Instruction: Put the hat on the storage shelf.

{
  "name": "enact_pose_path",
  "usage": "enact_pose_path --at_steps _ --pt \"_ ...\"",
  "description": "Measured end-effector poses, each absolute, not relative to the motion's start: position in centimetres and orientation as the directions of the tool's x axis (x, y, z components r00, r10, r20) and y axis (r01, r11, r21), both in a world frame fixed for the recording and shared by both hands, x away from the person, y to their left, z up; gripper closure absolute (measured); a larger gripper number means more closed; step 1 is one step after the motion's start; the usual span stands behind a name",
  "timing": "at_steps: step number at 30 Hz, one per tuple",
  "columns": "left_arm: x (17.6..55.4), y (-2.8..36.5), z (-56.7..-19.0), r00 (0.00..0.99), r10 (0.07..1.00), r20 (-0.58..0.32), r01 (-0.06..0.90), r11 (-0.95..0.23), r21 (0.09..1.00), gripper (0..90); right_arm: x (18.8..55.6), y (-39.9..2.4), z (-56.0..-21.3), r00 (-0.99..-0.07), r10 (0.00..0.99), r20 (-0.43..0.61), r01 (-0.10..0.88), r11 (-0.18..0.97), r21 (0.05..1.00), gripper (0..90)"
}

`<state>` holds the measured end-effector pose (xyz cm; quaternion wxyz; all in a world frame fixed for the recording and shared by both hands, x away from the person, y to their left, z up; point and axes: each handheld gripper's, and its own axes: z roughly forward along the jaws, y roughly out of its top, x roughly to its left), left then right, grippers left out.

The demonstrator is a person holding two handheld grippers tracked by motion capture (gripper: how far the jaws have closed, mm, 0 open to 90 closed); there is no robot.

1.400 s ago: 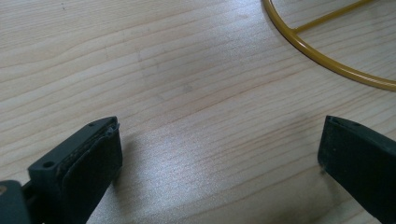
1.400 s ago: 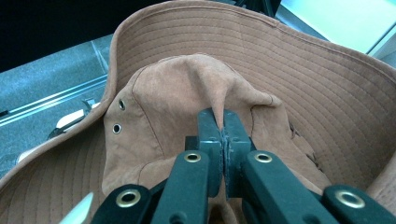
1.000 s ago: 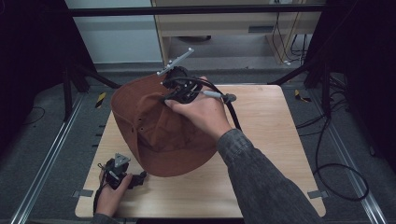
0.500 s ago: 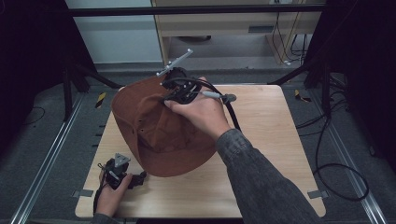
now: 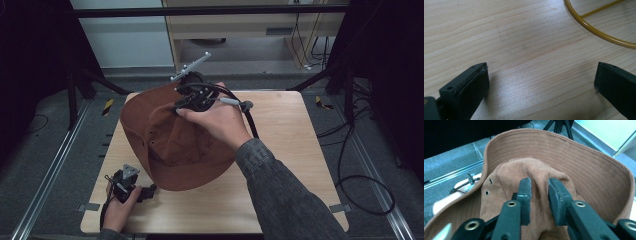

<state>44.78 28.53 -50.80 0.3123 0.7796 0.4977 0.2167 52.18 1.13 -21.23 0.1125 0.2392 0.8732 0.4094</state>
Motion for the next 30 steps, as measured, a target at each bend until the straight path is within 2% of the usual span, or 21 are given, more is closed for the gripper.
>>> enact_pose_path --at_steps 11,22,30 --pt "44.8 28.5 -50.8 0.412 0.911 0.027 0.642 -0.311 0.701 0.0 51.1 -0.2 -20.5 -0.855 0.518 -0.017 0.313 0.543 0.779 54.3" --pt "44.8 28.5 -50.8 0.412 0.911 0.028 0.641 -0.312 0.701 0.0 50.7 -3.3 -19.9 -0.834 0.55 -0.036 0.311 0.523 0.794 47.7" --pt "44.8 28.5 -50.8 0.414 0.91 0.029 0.641 -0.314 0.7 0.0 50.5 -5.7 -20.3 -0.809 0.588 -0.023 0.326 0.481 0.814 37.0"
